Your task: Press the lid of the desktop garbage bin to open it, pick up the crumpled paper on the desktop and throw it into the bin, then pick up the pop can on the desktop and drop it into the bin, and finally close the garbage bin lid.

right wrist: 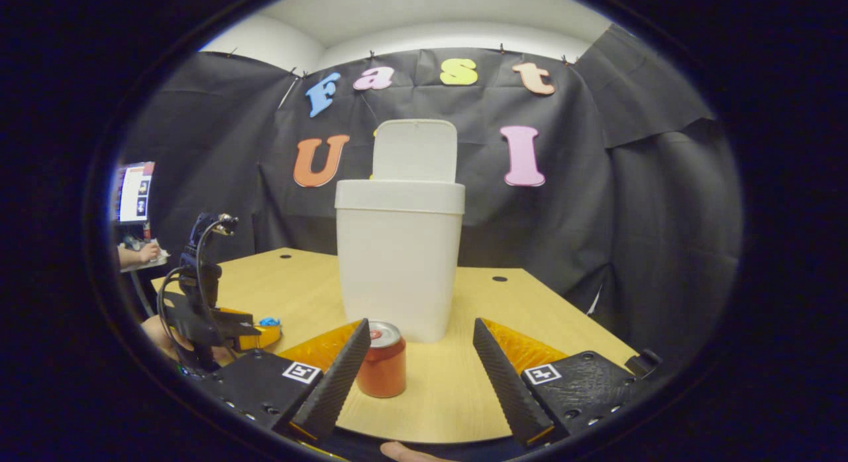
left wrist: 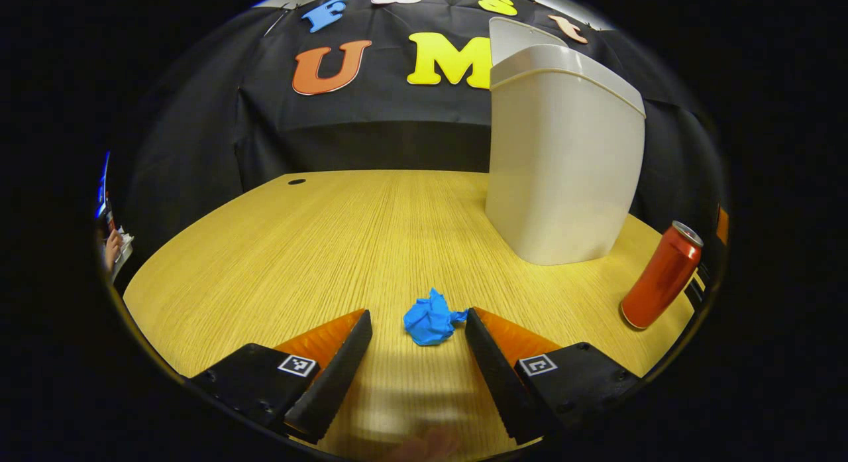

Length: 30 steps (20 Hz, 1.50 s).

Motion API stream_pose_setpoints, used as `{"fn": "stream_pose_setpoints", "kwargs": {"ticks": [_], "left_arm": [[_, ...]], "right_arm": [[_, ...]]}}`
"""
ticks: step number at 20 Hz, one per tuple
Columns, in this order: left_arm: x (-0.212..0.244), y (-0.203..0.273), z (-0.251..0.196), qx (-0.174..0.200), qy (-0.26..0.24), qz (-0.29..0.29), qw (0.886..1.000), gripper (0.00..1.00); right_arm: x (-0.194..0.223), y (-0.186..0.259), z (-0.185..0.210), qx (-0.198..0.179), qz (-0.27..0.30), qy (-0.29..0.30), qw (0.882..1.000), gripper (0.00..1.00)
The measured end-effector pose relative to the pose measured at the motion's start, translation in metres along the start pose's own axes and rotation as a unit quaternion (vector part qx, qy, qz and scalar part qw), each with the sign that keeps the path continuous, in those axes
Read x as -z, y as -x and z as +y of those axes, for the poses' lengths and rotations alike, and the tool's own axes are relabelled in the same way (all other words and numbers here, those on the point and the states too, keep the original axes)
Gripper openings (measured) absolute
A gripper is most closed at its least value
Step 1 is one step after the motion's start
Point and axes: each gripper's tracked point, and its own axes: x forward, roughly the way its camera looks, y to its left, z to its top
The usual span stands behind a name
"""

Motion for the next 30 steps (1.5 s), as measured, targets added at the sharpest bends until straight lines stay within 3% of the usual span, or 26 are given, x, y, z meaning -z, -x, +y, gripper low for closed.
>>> {"fn": "stream_pose_setpoints", "kwargs": {"ticks": [4, 9, 14, 18, 20, 21, 23, 26, 28, 30], "left_arm": [[0.002, -0.002, -0.003, -0.003, -0.030, 0.002, 1.000, 0.93], [-0.002, -0.004, 0.002, -0.003, -0.024, -0.003, 1.000, 0.85], [-0.006, -0.008, 0.005, -0.007, -0.006, -0.018, 1.000, 0.54], [-0.010, -0.008, 0.005, -0.009, -0.006, -0.028, 1.000, 0.45], [-0.014, -0.004, 0.004, -0.007, -0.009, -0.037, 0.999, 0.43], [-0.014, -0.003, 0.005, -0.008, -0.011, -0.038, 0.999, 0.48], [-0.018, 0.004, 0.004, -0.004, -0.001, -0.043, 0.999, 0.43], [-0.038, 0.020, 0.007, -0.010, -0.005, -0.071, 0.997, 0.43], [-0.047, 0.035, 0.006, -0.017, -0.011, -0.090, 0.996, 0.43], [-0.053, 0.046, 0.004, -0.021, -0.009, -0.100, 0.995, 0.43]], "right_arm": [[0.015, -0.004, 0.007, -0.002, 0.021, 0.013, 1.000, 0.95], [0.023, -0.004, 0.013, -0.011, 0.030, 0.022, 0.999, 0.95], [0.033, -0.005, 0.014, -0.011, 0.039, 0.021, 0.999, 0.95], [0.047, -0.011, 0.023, -0.015, 0.052, 0.030, 0.998, 0.95], [0.052, -0.016, 0.026, -0.013, 0.057, 0.033, 0.998, 0.95], [0.054, -0.018, 0.028, -0.014, 0.059, 0.031, 0.998, 0.93], [0.056, -0.023, 0.033, -0.016, 0.064, 0.024, 0.998, 0.99], [0.057, -0.028, 0.037, -0.015, 0.063, 0.016, 0.998, 0.95], [0.057, -0.030, 0.036, -0.007, 0.060, 0.008, 0.998, 0.99], [0.059, -0.032, 0.038, -0.007, 0.058, -0.005, 0.998, 0.93]]}}
